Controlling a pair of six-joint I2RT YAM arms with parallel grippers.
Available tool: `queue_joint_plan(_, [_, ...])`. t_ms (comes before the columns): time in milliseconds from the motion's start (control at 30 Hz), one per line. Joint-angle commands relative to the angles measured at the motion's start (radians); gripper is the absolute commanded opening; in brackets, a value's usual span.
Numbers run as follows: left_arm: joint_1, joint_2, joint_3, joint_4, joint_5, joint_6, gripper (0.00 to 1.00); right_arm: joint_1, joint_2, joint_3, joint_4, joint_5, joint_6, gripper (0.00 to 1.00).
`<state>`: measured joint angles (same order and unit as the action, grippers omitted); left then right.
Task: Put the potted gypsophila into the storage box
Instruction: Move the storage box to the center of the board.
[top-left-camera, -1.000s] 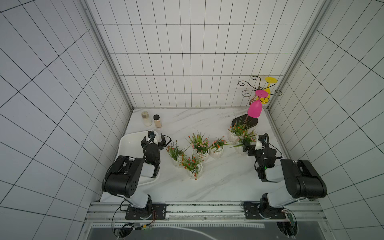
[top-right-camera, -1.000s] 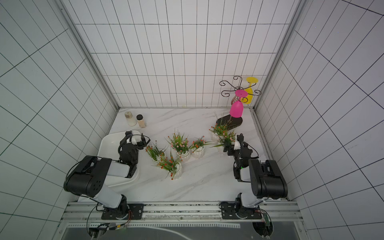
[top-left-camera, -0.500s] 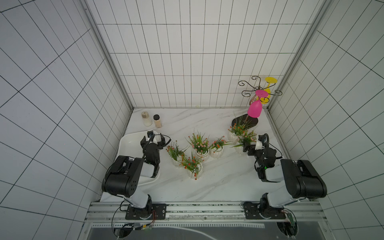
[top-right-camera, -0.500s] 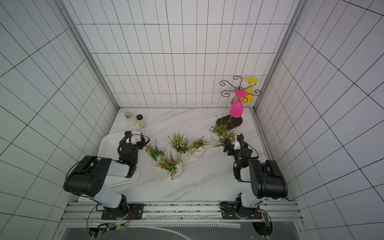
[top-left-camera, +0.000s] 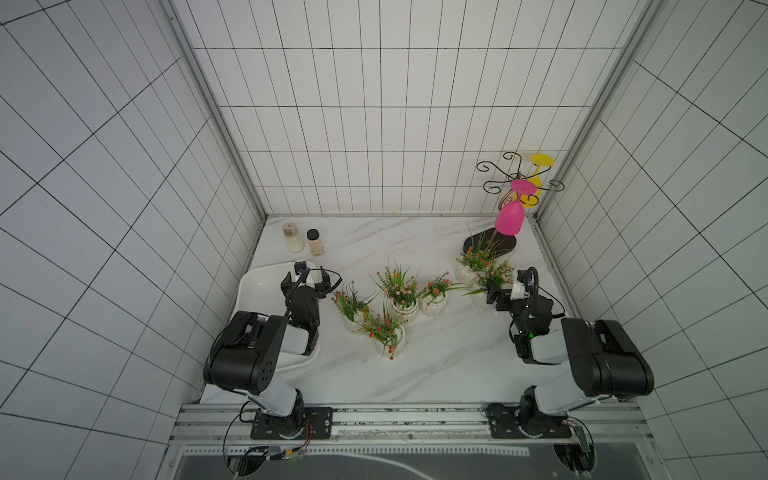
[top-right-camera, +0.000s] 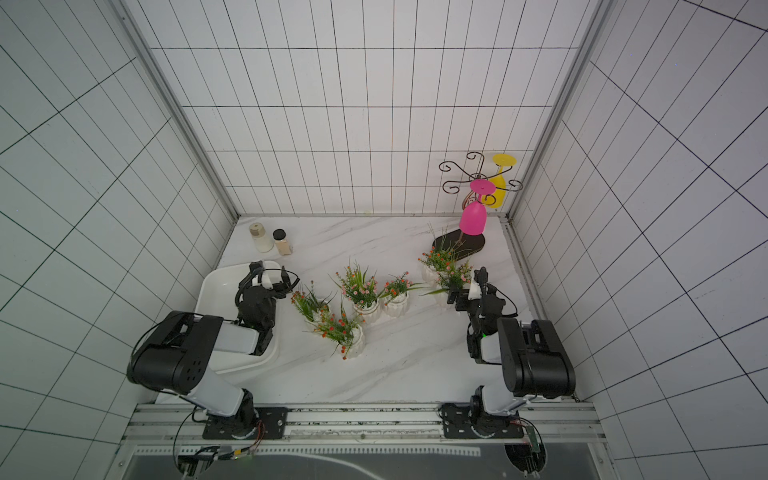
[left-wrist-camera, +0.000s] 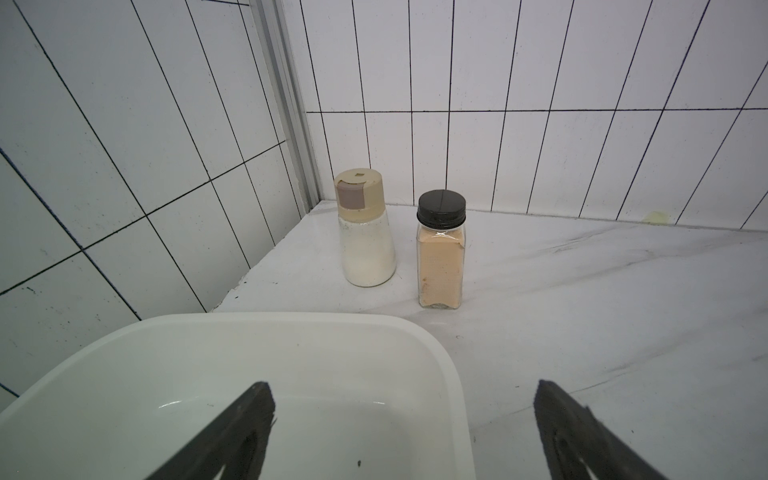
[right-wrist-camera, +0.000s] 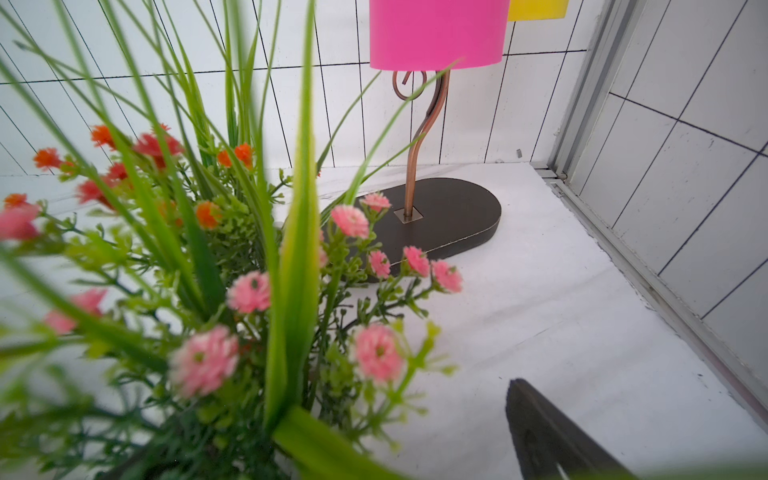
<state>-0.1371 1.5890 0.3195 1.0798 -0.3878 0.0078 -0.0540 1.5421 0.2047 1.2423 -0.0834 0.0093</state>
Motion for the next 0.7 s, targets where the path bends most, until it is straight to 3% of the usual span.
queue_joint_plan(0, [0.003, 0.008, 0.014, 0.0, 0.01, 0.002, 0.97, -0.012, 0.009, 0.056, 0.009, 0.024, -0.022, 0.97])
queue_joint_plan(100, [-0.008, -0.043, 0.01, -0.02, -0.027, 0.004, 0.97, -0.012, -0.039, 0.046, -0.002, 0.047, -0.015, 0.96])
queue_joint_plan(233, [-0.047, -0.22, 0.058, -0.237, -0.076, 0.032, 0.97, -0.01, -0.258, 0.055, -0.232, 0.092, 0.028, 0.96])
queue_joint_plan(333, [-0.051, -0.342, 0.123, -0.427, -0.07, -0.028, 0.97, -0.01, -0.402, 0.058, -0.378, 0.088, 0.071, 0.95])
queue_joint_plan(667, [-0.052, -0.533, 0.412, -1.08, 0.052, -0.254, 0.97, 0.002, -0.875, 0.129, -0.896, -0.127, 0.008, 0.94])
